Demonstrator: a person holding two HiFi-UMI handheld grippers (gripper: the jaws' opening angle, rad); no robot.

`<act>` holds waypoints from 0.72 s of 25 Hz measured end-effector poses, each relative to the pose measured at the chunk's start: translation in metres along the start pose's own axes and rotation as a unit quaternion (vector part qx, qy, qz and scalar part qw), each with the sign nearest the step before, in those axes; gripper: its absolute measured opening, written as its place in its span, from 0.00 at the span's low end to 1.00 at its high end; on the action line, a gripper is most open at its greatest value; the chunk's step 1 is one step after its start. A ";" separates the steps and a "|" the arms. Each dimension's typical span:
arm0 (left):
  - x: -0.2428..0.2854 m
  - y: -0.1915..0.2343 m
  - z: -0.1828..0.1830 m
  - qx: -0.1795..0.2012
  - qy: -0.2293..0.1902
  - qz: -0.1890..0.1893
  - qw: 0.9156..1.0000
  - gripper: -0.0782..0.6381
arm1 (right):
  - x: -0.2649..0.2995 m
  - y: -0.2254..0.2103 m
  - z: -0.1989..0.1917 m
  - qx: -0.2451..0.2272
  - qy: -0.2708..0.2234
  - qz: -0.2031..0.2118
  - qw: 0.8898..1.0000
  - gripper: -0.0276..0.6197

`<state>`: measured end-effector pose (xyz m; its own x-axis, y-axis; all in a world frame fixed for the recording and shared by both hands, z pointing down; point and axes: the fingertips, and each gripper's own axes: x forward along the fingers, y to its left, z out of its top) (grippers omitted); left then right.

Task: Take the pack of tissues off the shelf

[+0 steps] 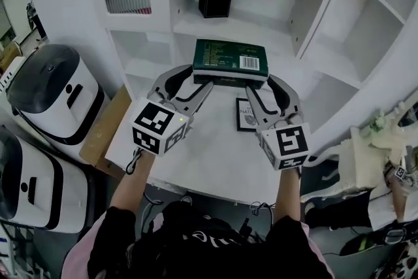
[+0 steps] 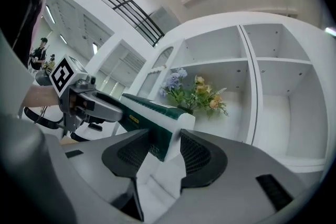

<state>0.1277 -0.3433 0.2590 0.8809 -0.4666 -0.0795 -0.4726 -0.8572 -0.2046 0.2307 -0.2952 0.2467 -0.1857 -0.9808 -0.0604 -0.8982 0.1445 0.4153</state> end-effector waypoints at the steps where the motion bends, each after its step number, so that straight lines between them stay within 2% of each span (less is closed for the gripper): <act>1: -0.006 -0.005 -0.003 0.003 0.003 0.006 1.000 0.40 | -0.005 0.006 -0.003 0.003 0.001 0.003 1.000 0.37; 4: -0.025 -0.019 -0.016 0.003 0.017 0.022 1.000 0.40 | -0.019 0.023 -0.017 0.015 0.012 0.016 1.000 0.37; 9: -0.053 -0.045 -0.044 -0.018 0.042 0.042 0.998 0.40 | -0.042 0.050 -0.038 0.034 0.018 0.043 0.998 0.37; 18: -0.095 -0.083 -0.084 -0.032 0.088 0.082 0.992 0.40 | -0.075 0.093 -0.075 0.067 0.040 0.088 0.993 0.37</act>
<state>0.0806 -0.2460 0.3654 0.7761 -0.6272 0.0656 -0.6151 -0.7758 -0.1408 0.1911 -0.2182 0.3578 -0.3176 -0.9452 0.0764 -0.9003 0.3258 0.2888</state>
